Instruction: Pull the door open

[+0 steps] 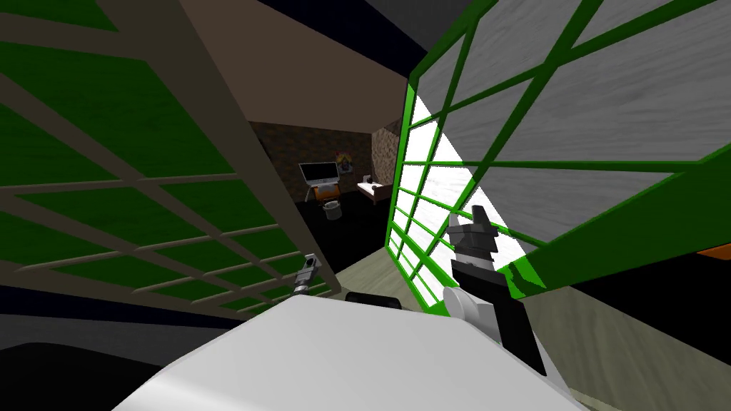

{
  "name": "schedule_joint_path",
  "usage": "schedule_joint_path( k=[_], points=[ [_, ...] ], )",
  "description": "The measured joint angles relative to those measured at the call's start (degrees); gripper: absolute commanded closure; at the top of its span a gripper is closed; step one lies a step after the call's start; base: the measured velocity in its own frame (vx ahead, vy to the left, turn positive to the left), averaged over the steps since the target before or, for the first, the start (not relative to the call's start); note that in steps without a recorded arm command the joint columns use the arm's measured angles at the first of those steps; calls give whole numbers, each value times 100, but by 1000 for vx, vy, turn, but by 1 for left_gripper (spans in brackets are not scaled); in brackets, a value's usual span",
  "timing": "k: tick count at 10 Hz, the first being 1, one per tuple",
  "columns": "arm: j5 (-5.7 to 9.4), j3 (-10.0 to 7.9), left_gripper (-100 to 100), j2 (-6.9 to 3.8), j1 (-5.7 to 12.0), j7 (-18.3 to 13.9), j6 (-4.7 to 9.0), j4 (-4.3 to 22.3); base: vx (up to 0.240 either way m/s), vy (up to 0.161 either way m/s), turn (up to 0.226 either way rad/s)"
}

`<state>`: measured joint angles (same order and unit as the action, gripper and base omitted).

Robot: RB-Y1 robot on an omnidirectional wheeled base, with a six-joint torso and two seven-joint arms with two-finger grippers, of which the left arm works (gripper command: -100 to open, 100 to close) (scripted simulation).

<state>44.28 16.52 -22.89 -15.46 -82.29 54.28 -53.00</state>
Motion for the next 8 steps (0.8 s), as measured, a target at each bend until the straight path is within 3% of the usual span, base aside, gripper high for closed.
schedule_joint_path(
  k=[6,7,8],
  points=[
    [-242,453,100,-323,-225,-353,305,-118,-254,20,-107],
    [-286,536,100,-369,-255,-405,351,-132,-115,-3,-19],
    [-298,569,100,-357,-277,-417,344,-120,-183,3,-123]
  ],
)
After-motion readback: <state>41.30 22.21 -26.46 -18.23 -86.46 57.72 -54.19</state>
